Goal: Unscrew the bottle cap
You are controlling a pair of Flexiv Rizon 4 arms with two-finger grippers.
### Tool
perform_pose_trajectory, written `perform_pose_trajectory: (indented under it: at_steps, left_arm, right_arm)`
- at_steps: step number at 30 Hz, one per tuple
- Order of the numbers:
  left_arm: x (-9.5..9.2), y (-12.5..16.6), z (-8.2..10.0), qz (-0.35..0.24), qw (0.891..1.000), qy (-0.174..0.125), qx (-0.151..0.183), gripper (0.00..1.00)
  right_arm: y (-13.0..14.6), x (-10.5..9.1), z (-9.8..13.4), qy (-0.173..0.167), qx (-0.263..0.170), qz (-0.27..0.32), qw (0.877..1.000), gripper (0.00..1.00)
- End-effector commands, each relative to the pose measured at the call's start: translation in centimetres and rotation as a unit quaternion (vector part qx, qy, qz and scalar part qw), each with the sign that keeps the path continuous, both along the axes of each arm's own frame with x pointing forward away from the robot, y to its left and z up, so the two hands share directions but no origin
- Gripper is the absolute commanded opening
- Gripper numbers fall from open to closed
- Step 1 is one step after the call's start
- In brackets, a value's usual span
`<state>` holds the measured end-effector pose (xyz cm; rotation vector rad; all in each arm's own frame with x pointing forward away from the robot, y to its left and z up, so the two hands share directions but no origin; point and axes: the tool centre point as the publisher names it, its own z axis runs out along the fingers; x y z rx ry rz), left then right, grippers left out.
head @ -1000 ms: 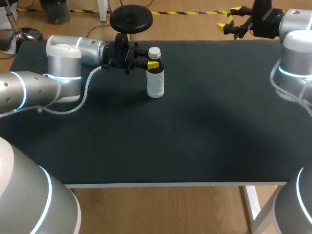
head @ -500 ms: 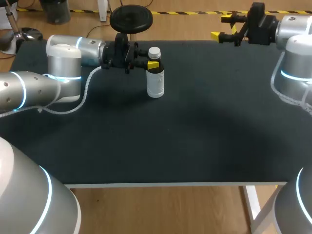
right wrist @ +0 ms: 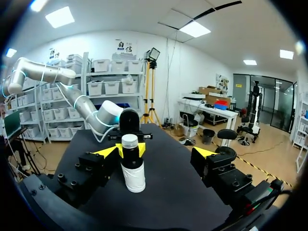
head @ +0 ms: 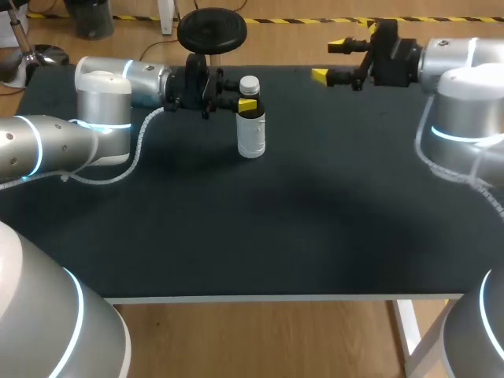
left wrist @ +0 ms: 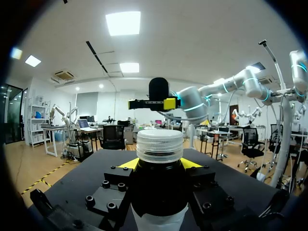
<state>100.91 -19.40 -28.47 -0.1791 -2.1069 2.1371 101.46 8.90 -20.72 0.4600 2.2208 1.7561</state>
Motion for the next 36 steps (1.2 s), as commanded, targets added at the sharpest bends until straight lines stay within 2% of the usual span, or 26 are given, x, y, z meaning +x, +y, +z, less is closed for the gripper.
perform_pose_trajectory:
  at_steps: [1, 9, 17, 36]
  left_arm:
    - [0.1, -0.1, -0.1, -0.001, 1.000, 0.000, -0.001, 0.00]
    - [0.1, -0.1, -0.1, -0.001, 1.000, 0.000, -0.001, 0.00]
    - [0.1, -0.1, -0.1, -0.001, 1.000, 0.000, -0.001, 0.00]
    - [0.1, -0.1, -0.1, -0.001, 1.000, 0.000, -0.001, 0.00]
  right_arm:
    - [1.4, -1.0, -0.4, 0.000, 0.003, 0.004, 1.000, 1.00]
    - [3.9, -3.1, -1.1, 0.006, 0.006, 0.016, 1.000, 1.00]
    - [6.1, -4.7, -2.7, 0.028, 0.003, 0.045, 0.999, 1.00]
    - [6.1, -4.7, -2.7, 0.028, 0.003, 0.045, 0.999, 1.00]
